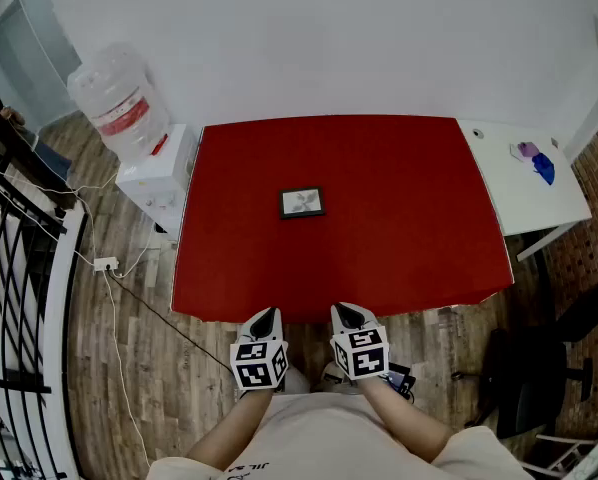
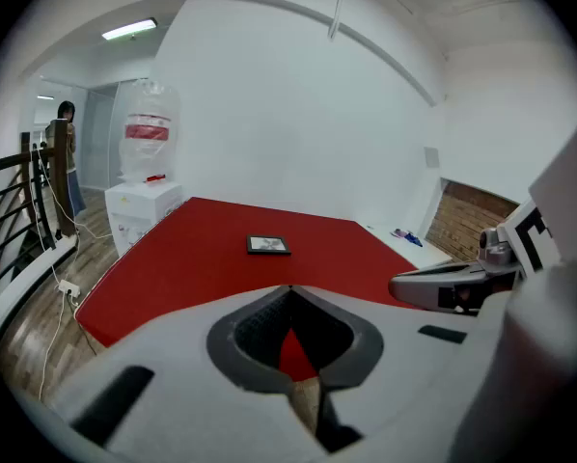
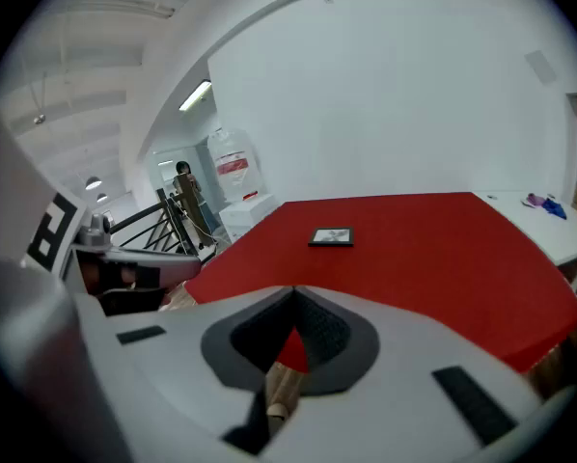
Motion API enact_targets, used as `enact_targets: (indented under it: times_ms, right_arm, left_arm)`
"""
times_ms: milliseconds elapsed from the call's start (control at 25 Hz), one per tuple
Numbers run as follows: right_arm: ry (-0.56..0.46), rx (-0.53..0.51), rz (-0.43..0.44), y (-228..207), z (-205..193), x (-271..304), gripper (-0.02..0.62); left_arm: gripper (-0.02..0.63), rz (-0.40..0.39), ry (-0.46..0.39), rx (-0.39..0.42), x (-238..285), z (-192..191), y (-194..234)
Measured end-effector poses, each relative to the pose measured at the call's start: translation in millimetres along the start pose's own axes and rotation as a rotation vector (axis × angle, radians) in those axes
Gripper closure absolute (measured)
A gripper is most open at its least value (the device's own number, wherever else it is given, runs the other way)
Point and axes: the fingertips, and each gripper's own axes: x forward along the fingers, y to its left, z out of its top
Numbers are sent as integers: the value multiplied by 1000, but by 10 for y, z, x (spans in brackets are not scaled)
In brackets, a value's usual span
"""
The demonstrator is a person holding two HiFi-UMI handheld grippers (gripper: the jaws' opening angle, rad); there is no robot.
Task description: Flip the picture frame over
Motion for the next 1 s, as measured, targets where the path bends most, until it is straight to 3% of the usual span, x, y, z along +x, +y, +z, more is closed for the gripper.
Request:
enact_targets:
  times_ms: [440, 1000]
  right_arm:
    - [17, 34, -35, -137, 187, 478, 591]
    - [5, 75, -142, -315, 1038, 1494, 591]
  left_arm:
    - [600, -32, 33, 0, 509, 185, 252]
    - [600, -111, 43, 47, 1498, 1080, 1002]
